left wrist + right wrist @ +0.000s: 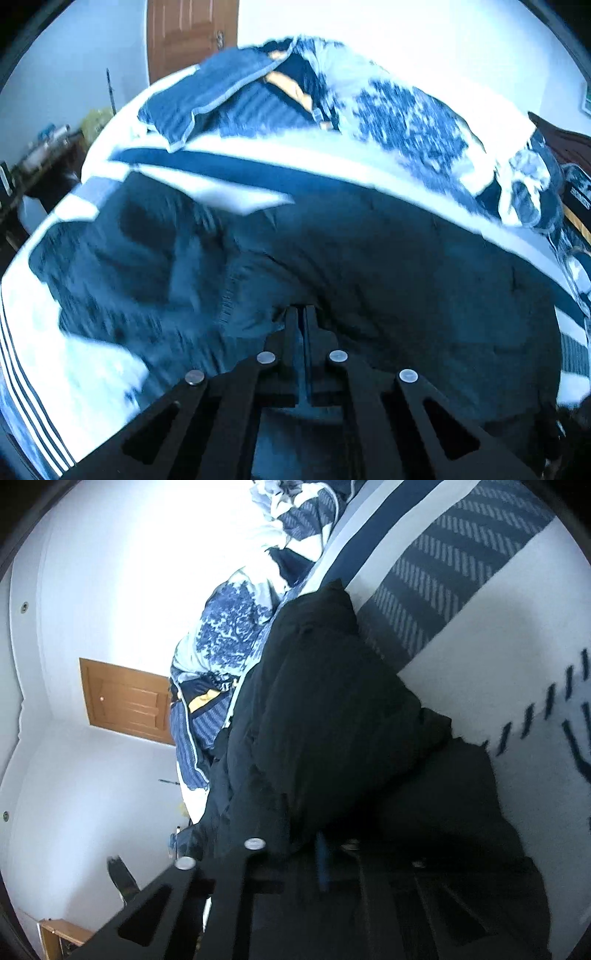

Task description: Fold large clothes

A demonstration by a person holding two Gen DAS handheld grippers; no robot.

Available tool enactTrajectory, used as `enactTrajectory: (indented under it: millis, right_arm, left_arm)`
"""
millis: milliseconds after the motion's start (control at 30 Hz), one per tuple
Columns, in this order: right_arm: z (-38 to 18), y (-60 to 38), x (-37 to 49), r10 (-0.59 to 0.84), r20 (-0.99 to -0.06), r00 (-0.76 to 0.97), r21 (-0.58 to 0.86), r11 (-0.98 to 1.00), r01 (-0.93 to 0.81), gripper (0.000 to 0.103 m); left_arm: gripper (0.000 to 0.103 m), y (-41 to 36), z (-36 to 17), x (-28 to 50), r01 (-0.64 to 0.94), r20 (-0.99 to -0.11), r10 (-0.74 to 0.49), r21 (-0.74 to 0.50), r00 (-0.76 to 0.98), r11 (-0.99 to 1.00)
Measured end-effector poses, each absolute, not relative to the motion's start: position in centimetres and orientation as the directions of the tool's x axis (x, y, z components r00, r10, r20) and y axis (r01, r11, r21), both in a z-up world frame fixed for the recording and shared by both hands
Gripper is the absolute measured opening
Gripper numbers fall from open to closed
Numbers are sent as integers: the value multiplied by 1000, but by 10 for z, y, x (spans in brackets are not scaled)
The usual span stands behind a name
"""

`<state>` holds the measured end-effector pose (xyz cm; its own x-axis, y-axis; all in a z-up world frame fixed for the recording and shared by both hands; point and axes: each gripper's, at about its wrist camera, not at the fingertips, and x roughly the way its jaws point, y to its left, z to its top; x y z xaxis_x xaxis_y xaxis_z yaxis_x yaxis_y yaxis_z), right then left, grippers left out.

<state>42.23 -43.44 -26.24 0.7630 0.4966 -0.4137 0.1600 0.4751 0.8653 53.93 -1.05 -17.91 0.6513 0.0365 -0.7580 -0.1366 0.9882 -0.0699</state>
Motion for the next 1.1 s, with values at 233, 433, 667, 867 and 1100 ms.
enactTrajectory:
  millis: [233, 433, 667, 867, 1100]
  right_arm:
    - [-260, -410, 434, 481, -505, 717, 797, 578, 173, 6]
    - [-260, -393, 446, 451, -561, 694, 742, 645, 181, 7]
    - [-238, -391, 421, 417, -561, 715, 738, 644, 203, 75]
    - [-170, -350, 344, 285, -602, 746, 607, 770, 196, 81]
    - [-80, -276, 219, 103, -553, 827, 438, 880, 184, 81]
  left_arm:
    - [0, 33, -190, 567, -295, -771, 165, -31, 616, 955]
    - [14, 37, -213, 530, -223, -818, 43, -106, 574, 969]
    - [73, 7, -208, 479, -158, -835, 9, -94, 550, 983]
    - [75, -10, -136, 372, -119, -726, 95, 18, 681, 993]
    - [90, -1, -47, 232, -102, -552, 99, 26, 828, 994]
